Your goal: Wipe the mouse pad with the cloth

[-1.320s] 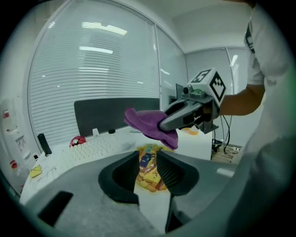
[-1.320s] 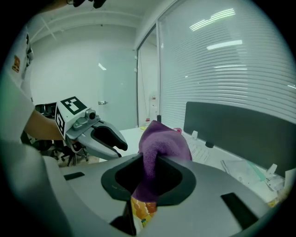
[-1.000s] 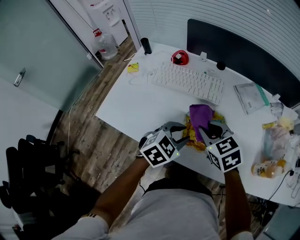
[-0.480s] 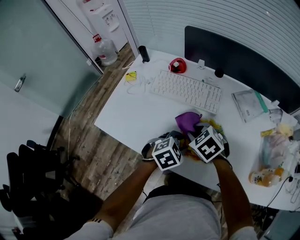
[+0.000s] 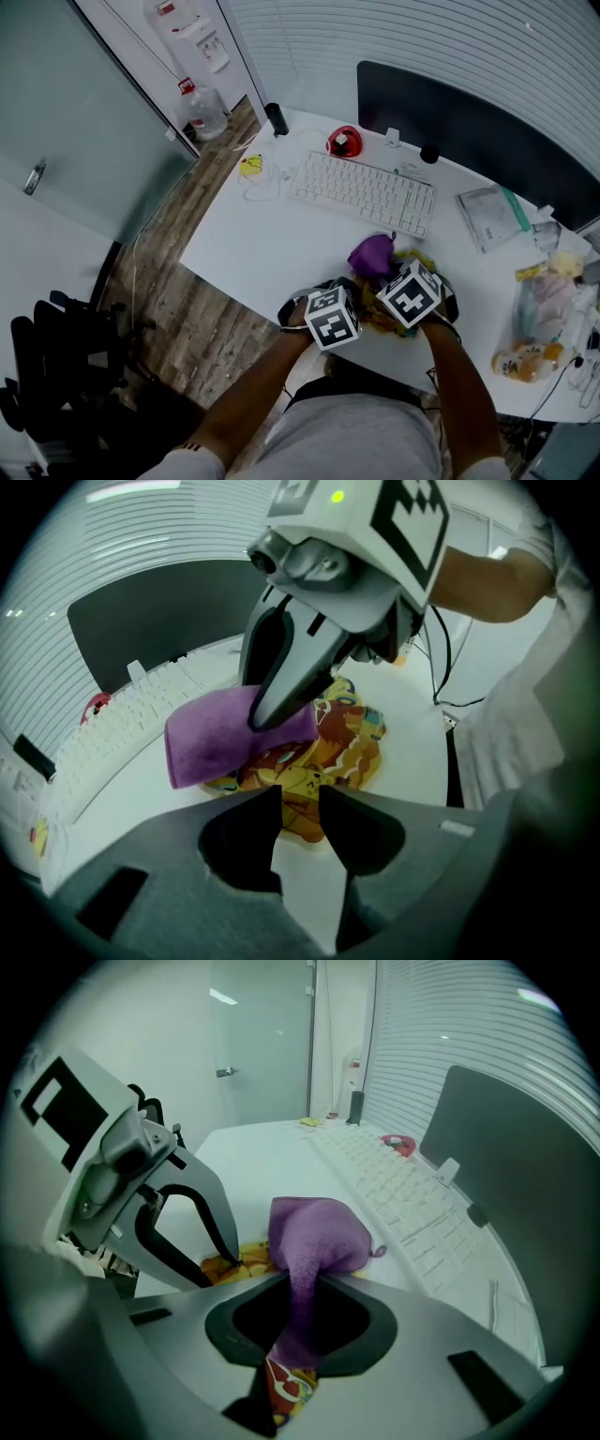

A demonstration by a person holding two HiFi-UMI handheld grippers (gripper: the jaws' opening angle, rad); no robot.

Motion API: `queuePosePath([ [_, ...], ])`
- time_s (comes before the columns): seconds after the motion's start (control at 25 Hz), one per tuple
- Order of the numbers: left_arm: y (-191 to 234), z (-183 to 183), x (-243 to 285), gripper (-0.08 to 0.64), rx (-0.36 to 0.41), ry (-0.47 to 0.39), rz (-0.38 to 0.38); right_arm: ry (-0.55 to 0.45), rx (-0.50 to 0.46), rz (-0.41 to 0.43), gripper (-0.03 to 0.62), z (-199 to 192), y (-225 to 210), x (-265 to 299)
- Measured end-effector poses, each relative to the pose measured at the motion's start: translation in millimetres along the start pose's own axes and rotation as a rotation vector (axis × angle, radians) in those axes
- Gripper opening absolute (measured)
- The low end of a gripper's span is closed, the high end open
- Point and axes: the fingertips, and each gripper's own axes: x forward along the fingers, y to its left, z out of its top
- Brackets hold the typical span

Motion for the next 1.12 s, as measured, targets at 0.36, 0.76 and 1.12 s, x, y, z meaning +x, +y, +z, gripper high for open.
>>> queuePosePath([
  [0.36, 2.8, 0.0, 3.2, 0.130, -0.021, 0.014, 0.001, 0.027, 0.061, -0.054, 0.071, -43.8, -34.1, -18.4],
  [0.76, 1.7, -2.1, 4.7, 0.132, -0.045, 0.020, -0.023, 0.045, 0.172, -0.120, 0.071, -92.0, -59.9, -36.9],
  [1.12, 2.3, -2.4, 3.5, 0.130, -0.052, -0.004, -0.017, 0.041, 0.224, -0.156, 0.071, -107.0, -58.8, -56.0],
])
